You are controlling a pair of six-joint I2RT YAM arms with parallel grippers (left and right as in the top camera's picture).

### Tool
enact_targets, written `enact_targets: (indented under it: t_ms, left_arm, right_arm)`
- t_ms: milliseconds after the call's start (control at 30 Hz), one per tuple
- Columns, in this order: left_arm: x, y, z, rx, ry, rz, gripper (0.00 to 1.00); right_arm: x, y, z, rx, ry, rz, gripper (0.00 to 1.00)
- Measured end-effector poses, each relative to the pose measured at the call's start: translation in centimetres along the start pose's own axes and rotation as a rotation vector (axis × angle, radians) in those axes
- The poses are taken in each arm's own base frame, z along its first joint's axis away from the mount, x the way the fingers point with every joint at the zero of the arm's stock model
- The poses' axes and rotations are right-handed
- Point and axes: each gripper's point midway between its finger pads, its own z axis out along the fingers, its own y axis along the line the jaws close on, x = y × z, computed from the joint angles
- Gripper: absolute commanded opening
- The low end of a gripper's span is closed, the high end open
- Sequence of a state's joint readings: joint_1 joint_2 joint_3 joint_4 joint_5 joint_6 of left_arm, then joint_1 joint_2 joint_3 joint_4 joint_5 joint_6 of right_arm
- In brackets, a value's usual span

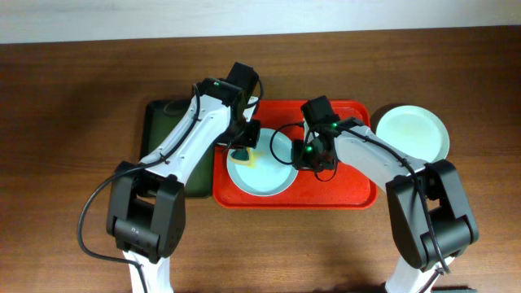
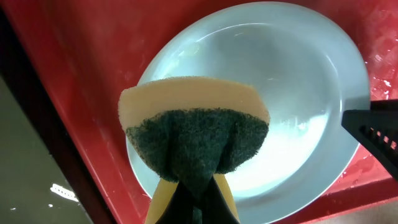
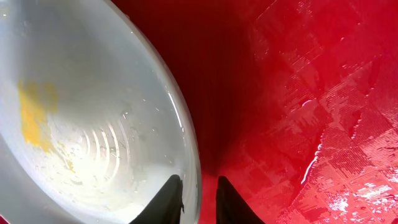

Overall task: Clean dirty plates on tray and stack at the side
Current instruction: 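Scrub the light blue plate with the sponge while right gripper holds rim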

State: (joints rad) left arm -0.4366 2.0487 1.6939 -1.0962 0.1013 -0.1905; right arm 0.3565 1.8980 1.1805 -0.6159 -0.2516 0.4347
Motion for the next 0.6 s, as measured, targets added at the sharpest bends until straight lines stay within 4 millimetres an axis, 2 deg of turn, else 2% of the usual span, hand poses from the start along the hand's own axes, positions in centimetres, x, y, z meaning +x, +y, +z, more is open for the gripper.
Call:
enact_targets:
  t_ms: [167, 267, 467, 533, 600]
  left_arm:
    - [0.6, 0.3, 1.7, -0.002, 0.008, -0.026, 0.0]
    - [0.0, 0.2, 1.9, 0.004, -0.02, -0.029, 0.0]
    - [0.0, 0.2, 2.1, 0.003, -0.02, -0.033, 0.0]
    - [0.2, 0.3, 3.1, -0.001, 0.004, -0.034, 0.0]
    - [0.7, 0.4, 5.0, -0.01, 0.048, -0.034, 0.0]
  right_arm:
    - [0.6, -0.3, 0.0, 0.01, 0.023, 0.01, 0.04]
    - [0.7, -0.3, 0.0, 0.011, 0.027, 0.011, 0.04]
    - [0.6, -0.2, 0.0, 0.009, 0.026, 0.01, 0.04]
    - [0.6, -0.2, 0.0, 0.009, 0.026, 0.01, 0.04]
    - [0.6, -0.2, 0.0, 0.008, 0.026, 0.01, 0.04]
